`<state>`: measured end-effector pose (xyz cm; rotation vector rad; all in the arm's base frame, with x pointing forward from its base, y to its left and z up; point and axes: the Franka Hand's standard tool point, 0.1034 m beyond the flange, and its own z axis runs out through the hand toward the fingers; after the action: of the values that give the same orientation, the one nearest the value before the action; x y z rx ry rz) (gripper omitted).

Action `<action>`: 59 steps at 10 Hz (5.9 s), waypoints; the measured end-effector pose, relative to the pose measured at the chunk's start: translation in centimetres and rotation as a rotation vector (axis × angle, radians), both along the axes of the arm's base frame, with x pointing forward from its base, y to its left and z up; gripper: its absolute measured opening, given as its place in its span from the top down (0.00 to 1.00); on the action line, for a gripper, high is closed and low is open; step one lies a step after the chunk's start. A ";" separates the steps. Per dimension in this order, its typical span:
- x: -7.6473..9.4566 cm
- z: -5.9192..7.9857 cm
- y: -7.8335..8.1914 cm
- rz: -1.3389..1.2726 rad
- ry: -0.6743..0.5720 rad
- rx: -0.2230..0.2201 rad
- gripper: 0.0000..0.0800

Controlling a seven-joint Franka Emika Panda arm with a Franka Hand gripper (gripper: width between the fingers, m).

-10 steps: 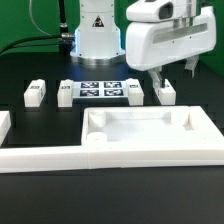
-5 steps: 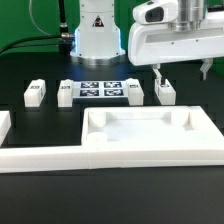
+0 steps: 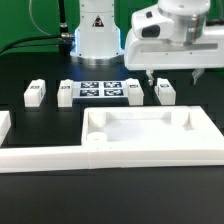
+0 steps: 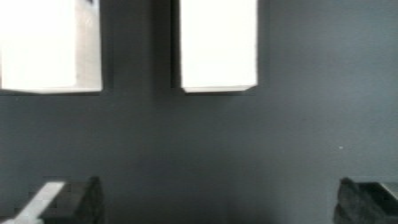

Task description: Assemble desk

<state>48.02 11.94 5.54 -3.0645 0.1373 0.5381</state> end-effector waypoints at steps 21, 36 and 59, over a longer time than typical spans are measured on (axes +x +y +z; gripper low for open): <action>-5.6 -3.9 0.3 -0.024 0.513 0.064 0.51; 5.1 8.2 1.3 0.007 0.169 0.112 0.64; 15.0 11.1 -3.8 0.123 -0.863 0.050 0.64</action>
Offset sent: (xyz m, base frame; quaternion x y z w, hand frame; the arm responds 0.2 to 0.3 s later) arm 0.0000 0.0000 0.0000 0.0000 -0.2571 0.0000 0.9664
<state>63.04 8.16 16.68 -2.9527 -0.0864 -0.7726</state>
